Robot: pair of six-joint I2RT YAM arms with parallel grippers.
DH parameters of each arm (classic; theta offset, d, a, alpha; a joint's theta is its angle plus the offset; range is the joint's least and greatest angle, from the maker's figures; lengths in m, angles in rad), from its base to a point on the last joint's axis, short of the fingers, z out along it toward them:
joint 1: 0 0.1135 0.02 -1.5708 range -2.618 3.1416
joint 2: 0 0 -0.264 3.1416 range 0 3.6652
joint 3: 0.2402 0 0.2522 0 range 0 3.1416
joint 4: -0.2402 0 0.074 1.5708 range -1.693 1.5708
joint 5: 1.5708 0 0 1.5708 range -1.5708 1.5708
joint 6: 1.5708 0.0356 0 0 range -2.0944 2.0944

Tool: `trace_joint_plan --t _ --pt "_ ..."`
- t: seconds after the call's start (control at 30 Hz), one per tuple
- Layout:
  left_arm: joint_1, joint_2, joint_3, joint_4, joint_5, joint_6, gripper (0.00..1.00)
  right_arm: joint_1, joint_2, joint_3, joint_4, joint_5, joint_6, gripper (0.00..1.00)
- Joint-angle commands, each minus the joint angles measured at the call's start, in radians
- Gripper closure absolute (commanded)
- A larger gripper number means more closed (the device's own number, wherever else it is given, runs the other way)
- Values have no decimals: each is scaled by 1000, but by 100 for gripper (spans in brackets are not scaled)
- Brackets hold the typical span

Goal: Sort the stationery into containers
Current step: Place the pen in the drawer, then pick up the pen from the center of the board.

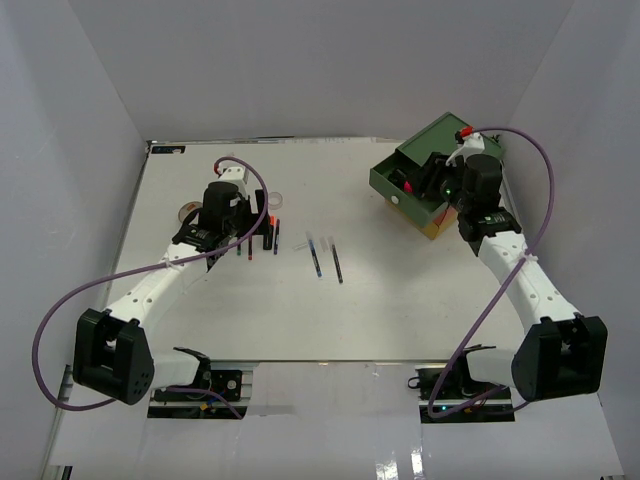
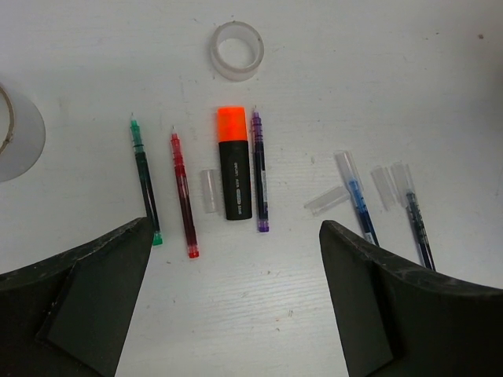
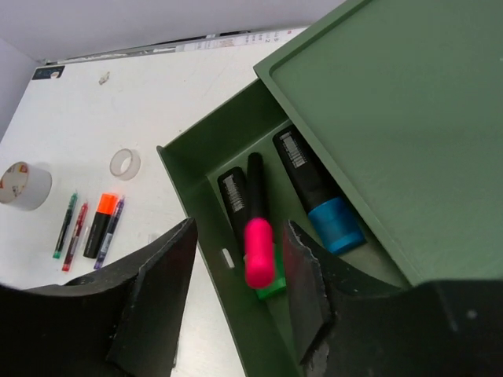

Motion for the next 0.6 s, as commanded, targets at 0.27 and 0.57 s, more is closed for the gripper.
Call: trace_joint_plan --t 0.27,0.57 --pt "5 25 23 -27 -40 -23 2 -7 -87 20 -21 48 -99 27" --pt "44 151 65 -84 -109 -93 5 -7 -274 -24 -53 47 -175 25"
